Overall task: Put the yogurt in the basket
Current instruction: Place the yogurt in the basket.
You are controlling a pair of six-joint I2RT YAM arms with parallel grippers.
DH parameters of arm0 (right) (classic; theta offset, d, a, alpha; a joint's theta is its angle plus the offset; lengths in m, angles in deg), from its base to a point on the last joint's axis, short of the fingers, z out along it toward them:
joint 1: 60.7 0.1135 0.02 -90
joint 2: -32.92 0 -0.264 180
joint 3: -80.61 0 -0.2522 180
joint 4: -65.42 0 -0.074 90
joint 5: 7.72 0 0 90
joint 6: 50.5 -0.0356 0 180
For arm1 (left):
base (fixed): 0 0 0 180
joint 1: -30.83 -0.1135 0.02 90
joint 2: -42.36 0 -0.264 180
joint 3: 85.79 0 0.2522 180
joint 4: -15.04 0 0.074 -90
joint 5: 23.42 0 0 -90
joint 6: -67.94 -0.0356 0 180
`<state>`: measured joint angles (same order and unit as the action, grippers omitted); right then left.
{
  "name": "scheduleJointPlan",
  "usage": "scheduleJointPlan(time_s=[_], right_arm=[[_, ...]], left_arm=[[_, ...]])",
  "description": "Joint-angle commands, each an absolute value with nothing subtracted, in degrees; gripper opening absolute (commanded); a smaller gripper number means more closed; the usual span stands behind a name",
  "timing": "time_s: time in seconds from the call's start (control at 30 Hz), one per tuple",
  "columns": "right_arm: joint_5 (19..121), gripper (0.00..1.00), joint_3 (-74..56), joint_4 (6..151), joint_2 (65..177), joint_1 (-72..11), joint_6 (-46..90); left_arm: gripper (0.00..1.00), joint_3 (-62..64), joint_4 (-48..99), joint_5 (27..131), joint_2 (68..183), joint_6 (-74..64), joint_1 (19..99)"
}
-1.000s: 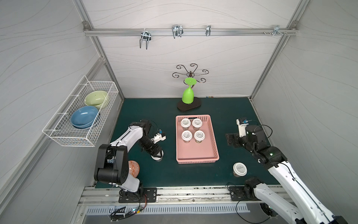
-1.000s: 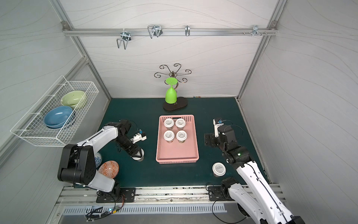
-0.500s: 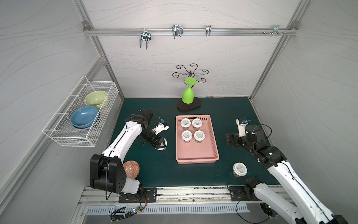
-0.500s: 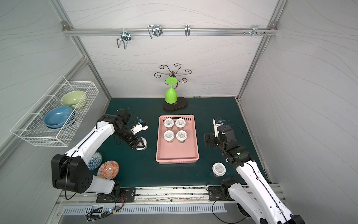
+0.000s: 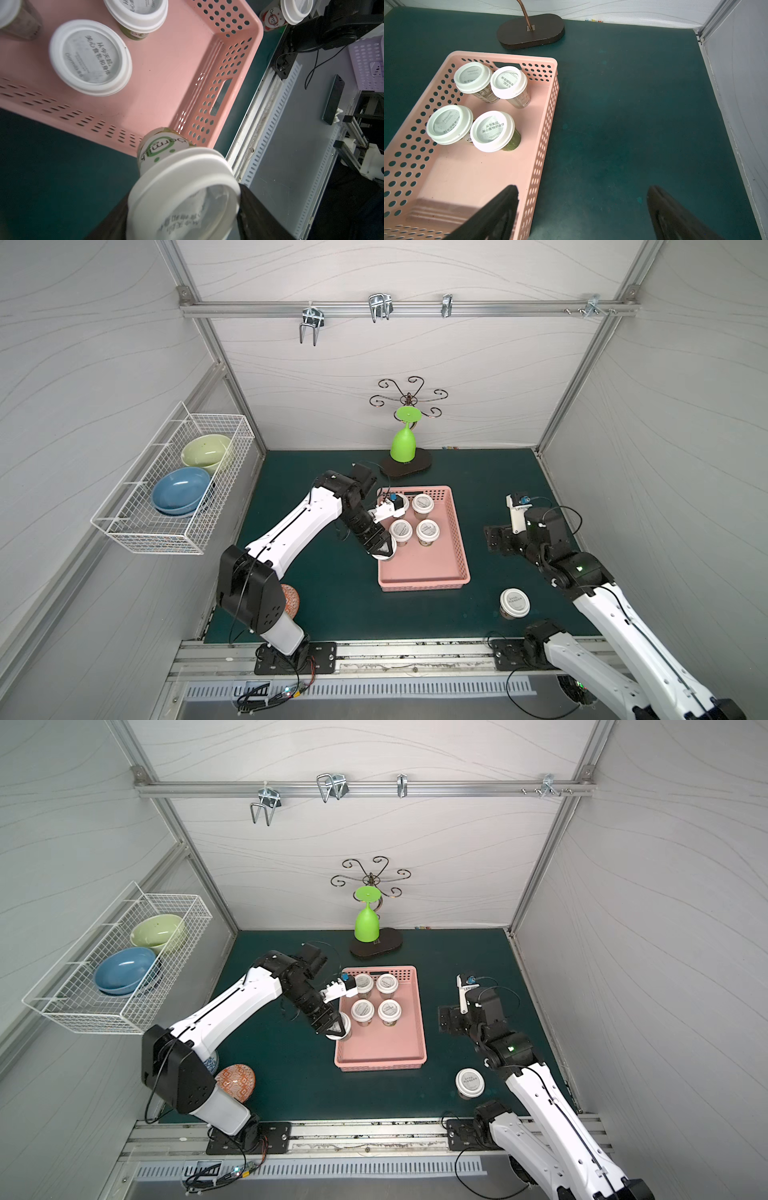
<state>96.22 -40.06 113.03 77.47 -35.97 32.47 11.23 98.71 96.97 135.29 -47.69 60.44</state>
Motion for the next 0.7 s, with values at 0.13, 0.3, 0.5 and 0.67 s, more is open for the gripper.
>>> scheduleJointPlan(time_s=[0.13, 0.3, 0.5, 0.67], right_arm=[[96.92, 0.99, -40.62, 112.42, 76.69, -35.74, 32.34], [98.58, 0.99, -38.34, 116.52, 78.12, -36.21, 28.76], [96.09, 0.99, -30.51, 136.13, 84.67, -39.44, 11.59], [92.22, 0.99, -27.84, 148.53, 86.24, -39.43, 4.24]], left_arm=[[0.67, 11.56, 93.77, 94.42, 140.4, -44.48, 65.01], [0.68, 11.55, 89.68, 94.22, 143.39, -42.4, 67.56], [0.69, 10.87, 87.69, 91.76, 146.55, -42.15, 68.98], [0.69, 8.84, 84.91, 92.36, 147.41, -42.11, 69.02]])
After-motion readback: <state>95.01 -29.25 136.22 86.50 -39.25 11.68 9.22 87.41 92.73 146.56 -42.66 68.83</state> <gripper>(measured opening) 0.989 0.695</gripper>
